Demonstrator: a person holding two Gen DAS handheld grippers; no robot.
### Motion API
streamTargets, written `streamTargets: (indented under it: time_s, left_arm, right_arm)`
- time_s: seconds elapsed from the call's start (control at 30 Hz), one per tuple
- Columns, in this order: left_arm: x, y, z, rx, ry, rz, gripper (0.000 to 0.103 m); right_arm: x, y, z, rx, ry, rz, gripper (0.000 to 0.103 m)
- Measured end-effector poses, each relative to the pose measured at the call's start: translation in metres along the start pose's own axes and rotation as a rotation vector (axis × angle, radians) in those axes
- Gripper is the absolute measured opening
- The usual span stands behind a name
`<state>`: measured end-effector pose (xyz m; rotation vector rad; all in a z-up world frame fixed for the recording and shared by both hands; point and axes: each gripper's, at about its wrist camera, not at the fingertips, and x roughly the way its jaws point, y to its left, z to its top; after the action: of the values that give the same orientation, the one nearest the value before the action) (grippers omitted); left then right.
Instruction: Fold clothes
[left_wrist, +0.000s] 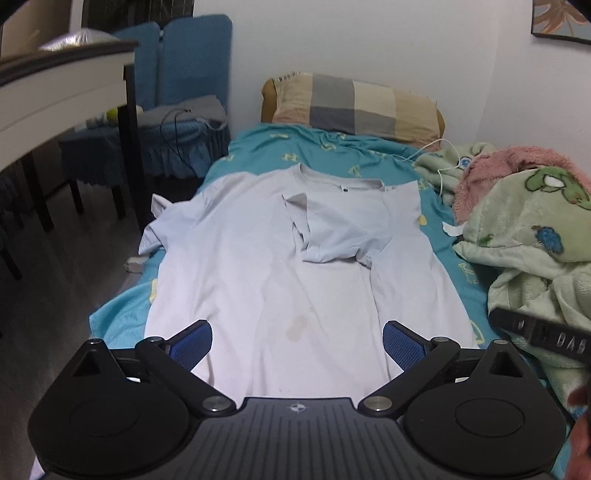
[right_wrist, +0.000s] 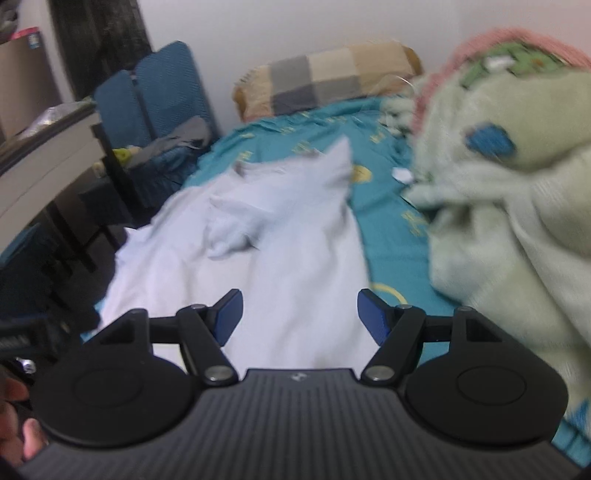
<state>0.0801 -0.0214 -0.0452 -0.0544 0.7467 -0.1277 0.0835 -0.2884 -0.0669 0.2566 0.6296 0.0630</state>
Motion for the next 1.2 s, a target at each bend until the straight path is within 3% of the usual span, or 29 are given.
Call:
streamTargets:
  time_s: [0.17,0.43,0.63,0.77,0.93,1.0,1.07,1.13,1.2]
  left_arm:
    - [0.003,0.044,0.01,-0.059,0.025,-0.049,0.1]
    - [0.009,0.087,0.012,-0.096,0.016,-0.054,0.1]
    - [0.019,0.117,0.012,-0.128,-0.003,-0.031,0.1]
    - [0.033,0.141,0.011,-0.2,0.023,-0.004,0.1]
    - [0.042,0.157,0.01,-0.263,0.036,0.015,0.1]
    - [0.044,0.156,0.01,-0.264,0.041,0.015,0.1]
    - [0.046,0.151,0.009,-0.26,0.045,0.024,0.1]
    - [0.047,0.148,0.007,-0.262,0.044,0.04,0.1]
    - [0.048,0.146,0.007,-0.269,0.035,0.06,0.1]
  right_arm:
    - [0.041,0.054,0.042,-0.146,0.008,0.082,0.071]
    - [0.178,0.185,0.082,-0.376,0.107,0.296,0.07]
    - [0.277,0.282,0.064,-0.596,0.208,0.419,0.069]
    - [0.329,0.328,0.036,-0.783,0.248,0.42,0.065]
    - [0.361,0.352,0.001,-0.985,0.267,0.4,0.062]
    - [0.366,0.354,-0.009,-1.053,0.25,0.355,0.051]
    - [0.363,0.356,-0.01,-1.07,0.206,0.311,0.016]
    - [0.359,0.355,0.0,-1.01,0.173,0.283,0.007]
    - [0.343,0.346,0.018,-0.912,0.099,0.268,0.006]
